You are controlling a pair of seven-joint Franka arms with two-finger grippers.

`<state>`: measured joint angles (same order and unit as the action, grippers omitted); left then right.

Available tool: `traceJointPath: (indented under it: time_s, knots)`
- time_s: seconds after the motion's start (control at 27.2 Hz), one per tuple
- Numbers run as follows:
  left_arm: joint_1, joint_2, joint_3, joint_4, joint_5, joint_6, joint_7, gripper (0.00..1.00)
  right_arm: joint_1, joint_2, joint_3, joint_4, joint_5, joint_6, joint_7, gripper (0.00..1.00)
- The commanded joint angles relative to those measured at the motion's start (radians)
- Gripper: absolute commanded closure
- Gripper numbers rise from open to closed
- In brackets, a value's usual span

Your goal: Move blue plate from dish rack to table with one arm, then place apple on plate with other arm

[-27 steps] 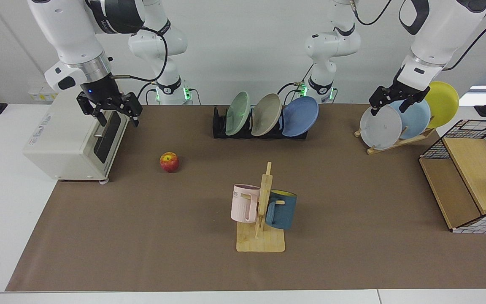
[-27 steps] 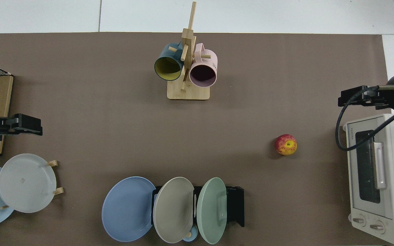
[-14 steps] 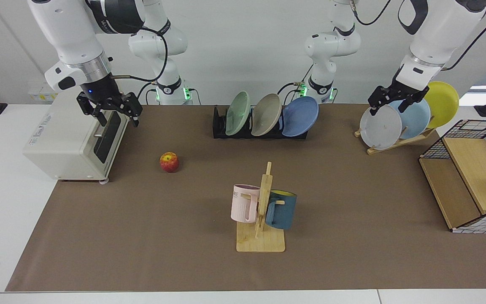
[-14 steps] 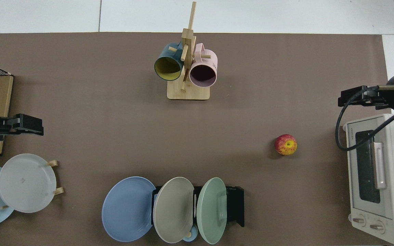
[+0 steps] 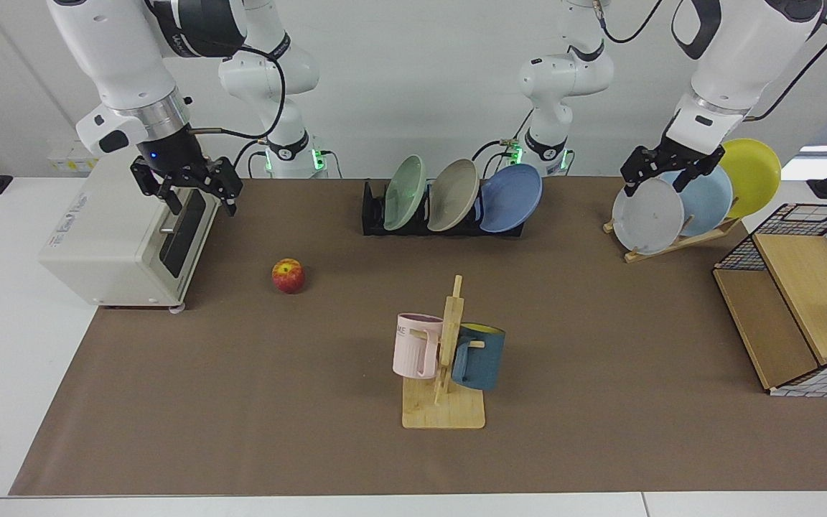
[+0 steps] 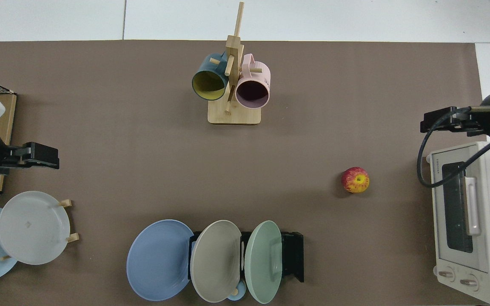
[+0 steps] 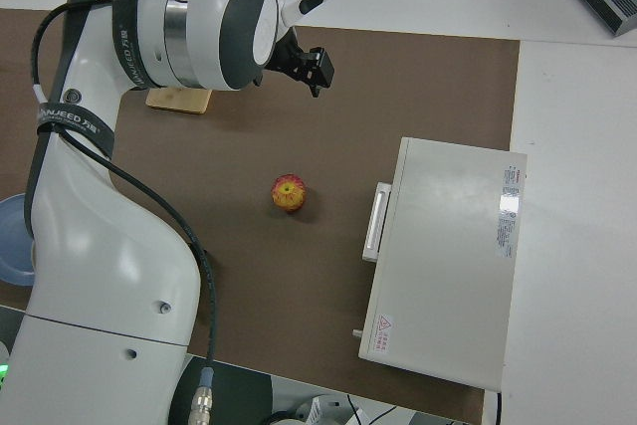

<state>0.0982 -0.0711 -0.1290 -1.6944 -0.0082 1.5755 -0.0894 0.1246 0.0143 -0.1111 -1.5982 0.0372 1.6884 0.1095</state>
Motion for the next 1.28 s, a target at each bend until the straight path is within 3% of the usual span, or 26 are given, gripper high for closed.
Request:
traceJointPath:
  time_s: [0.0,0.11,0.29,0.59,0.7,0.84,1.25]
  knots:
    - [0.006,-0.009,-0.004,-0.010,-0.015,-0.006,-0.003,0.00,-0.008,-0.014,0.005,-0.023,0.013,0.022,0.021,0.00]
    - [-0.005,-0.028,-0.017,-0.031,-0.009,-0.037,-0.024,0.00,-0.008,-0.014,0.007,-0.023,0.013,0.022,0.021,0.00]
    - [-0.026,-0.143,-0.086,-0.200,0.039,-0.005,-0.078,0.00,-0.008,-0.014,0.005,-0.023,0.013,0.022,0.021,0.00]
    - [-0.028,-0.286,-0.290,-0.474,0.060,0.130,-0.305,0.00,-0.008,-0.014,0.005,-0.023,0.013,0.022,0.021,0.00]
    - [-0.040,-0.332,-0.304,-0.536,0.059,0.126,-0.309,0.00,-0.008,-0.014,0.005,-0.023,0.013,0.022,0.021,0.00]
    - [-0.103,-0.357,-0.343,-0.637,0.062,0.156,-0.361,0.00,-0.008,-0.014,0.005,-0.023,0.013,0.022,0.021,0.00]
    - [-0.107,-0.401,-0.377,-0.780,0.033,0.191,-0.380,0.00,0.023,-0.017,0.010,-0.048,0.015,0.022,0.010,0.00]
